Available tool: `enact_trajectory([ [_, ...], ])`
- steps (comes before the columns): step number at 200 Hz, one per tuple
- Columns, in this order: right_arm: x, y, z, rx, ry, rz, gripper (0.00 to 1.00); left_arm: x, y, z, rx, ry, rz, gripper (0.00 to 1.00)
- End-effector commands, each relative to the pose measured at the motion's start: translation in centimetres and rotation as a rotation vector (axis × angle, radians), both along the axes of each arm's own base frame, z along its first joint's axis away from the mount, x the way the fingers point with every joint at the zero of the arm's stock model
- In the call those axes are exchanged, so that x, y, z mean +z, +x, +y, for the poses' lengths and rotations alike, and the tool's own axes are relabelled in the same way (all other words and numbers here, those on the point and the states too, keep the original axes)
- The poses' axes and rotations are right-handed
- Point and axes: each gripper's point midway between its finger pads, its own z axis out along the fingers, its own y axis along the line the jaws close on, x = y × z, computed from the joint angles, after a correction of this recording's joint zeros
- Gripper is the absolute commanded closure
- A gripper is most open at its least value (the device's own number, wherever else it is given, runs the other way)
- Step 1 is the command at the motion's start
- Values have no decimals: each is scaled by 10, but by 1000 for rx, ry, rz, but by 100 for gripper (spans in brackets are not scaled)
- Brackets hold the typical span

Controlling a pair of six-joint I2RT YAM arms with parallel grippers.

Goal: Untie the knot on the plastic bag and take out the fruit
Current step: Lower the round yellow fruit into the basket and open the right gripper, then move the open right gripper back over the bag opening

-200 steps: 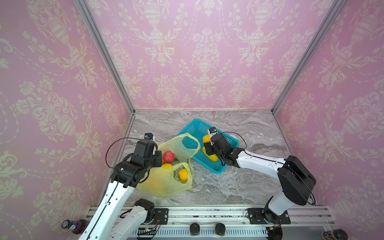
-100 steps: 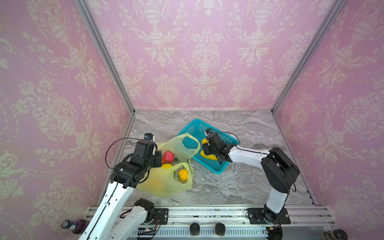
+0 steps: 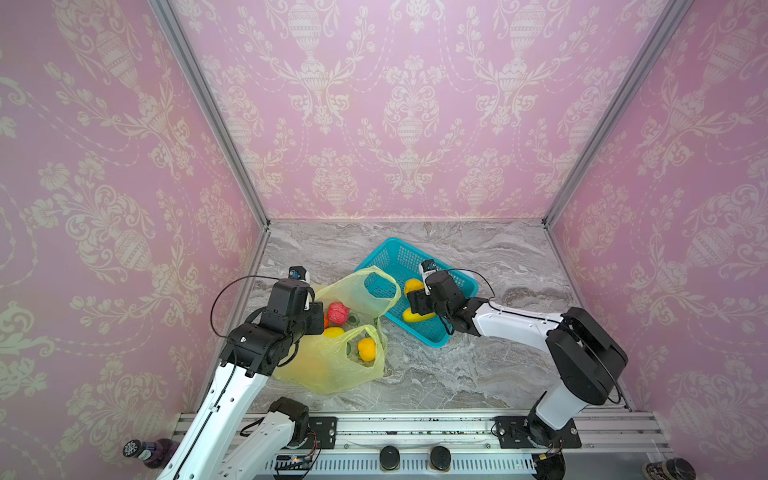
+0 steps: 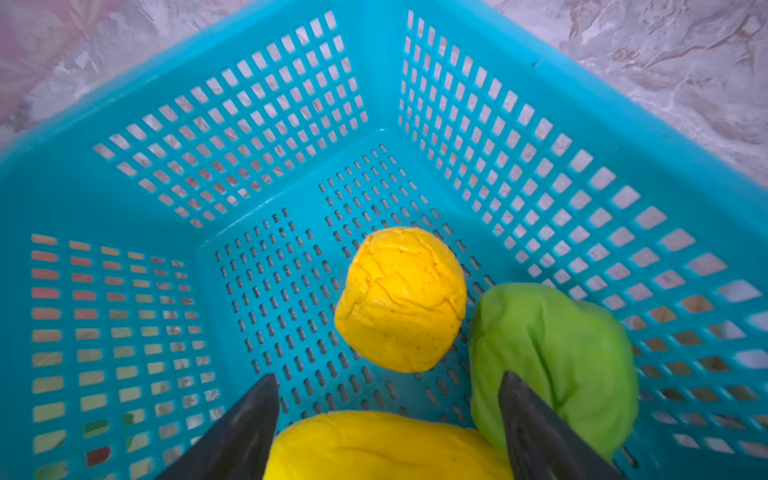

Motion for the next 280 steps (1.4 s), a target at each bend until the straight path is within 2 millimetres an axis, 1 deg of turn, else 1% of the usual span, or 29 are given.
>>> enact_trajectory([
  [1,28,-5,-5,-3,89,-91,18,3,-3,5,25,-5,-21,100],
  [27,54,-24,-13,23,181,-173,26,-3,0,3,17,2,9,100],
  [42,70,-37,-15,53,230,-225,28,-5,1,2,16,2,20,100],
  [74,98,-71,-10,161,297,-356,36,1,-2,4,21,-8,-13,100],
  [93,115,-98,3,260,311,-435,39,2,-2,5,24,-5,-16,100],
  [111,128,-125,23,381,319,-491,41,-2,-1,4,20,0,1,100],
  [128,129,-145,44,485,318,-492,42,-4,0,3,21,3,12,100],
  [149,124,-158,68,571,282,-485,43,0,-2,4,24,-6,-9,100],
  [167,117,-161,87,604,243,-449,45,4,-4,6,28,-10,-31,100],
  [184,109,-154,101,590,221,-405,47,3,-3,5,26,-8,-27,100],
  [200,100,-143,114,573,186,-356,51,1,-2,5,25,-7,-14,100],
  [215,89,-134,122,553,150,-322,52,-1,-2,5,26,-3,-7,100],
  [236,74,-123,135,536,110,-284,54,3,-4,5,26,-9,-24,100],
  [258,59,-116,146,529,71,-239,56,4,-4,6,28,-12,-31,100],
  [280,51,-110,156,531,43,-208,57,2,-3,4,23,-10,-18,100],
])
